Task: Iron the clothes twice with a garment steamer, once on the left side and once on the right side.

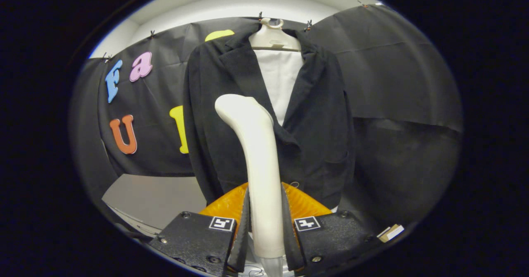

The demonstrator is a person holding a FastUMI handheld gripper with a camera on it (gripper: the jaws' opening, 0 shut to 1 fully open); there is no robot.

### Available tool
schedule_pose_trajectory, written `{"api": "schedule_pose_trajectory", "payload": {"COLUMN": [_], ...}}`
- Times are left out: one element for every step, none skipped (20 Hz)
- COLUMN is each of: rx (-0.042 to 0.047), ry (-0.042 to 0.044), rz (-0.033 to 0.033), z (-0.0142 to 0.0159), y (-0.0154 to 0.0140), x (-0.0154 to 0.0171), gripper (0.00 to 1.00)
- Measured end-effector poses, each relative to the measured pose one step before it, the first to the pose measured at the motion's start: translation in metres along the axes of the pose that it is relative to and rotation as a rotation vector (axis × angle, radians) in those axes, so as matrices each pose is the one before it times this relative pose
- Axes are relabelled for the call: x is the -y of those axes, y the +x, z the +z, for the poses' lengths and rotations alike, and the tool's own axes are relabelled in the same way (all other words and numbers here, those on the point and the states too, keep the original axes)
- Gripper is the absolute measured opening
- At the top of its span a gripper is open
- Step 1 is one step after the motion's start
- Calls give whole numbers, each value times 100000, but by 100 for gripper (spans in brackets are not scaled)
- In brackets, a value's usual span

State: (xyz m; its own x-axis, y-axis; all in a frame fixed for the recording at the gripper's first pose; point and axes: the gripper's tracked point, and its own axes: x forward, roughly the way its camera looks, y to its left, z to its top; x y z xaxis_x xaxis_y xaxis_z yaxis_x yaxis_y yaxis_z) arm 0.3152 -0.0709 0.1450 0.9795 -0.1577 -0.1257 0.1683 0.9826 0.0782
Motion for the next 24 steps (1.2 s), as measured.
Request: {"api": "schedule_pose_trajectory", "payload": {"rx": [-941, -875, -979, -1589, -1687, -1544, -1011, -1080, -1321, -1458, -1659, -1302, -1100, -1029, -1041, -950, -785, -657, -703, -715, -747, -720, -836, -842], "ry": [-342, -274, -90, 112, 311, 44, -29, -55, 170, 418, 46, -283, -99, 284, 364, 318, 91, 22, 113, -22, -143, -167, -299, 9], "rz": [-148, -137, -82, -88, -509, -613, -532, -472, -204, -207, -413, -409, -321, 0, 50, -49, -93, -41, -11, -70, -169, -127, 20, -84], "z": [-631, -396, -601, -586, -776, -588, -415, -321, -711, -681, -1078, -733, -538, -405, -485, -372, -426, -352, -368, -329, -429, -344, -354, -351], "y": [166, 64, 137, 198, 185, 186, 171, 99, 230, 224, 291, 170, 212, 224, 131, 59, 118, 180, 145, 196, 76, 121, 273, 73], "x": [67, 194, 157, 165, 207, 181, -113, 20, 131, 54, 569, 321, 164, 147, 51, 64, 140, 126, 139, 80, 126, 59, 90, 23], "gripper": [39, 40, 39, 39, 39, 39, 40, 39, 39, 39, 39, 39, 39, 39, 39, 39, 39, 39, 40, 39, 39, 39, 39, 39]}}
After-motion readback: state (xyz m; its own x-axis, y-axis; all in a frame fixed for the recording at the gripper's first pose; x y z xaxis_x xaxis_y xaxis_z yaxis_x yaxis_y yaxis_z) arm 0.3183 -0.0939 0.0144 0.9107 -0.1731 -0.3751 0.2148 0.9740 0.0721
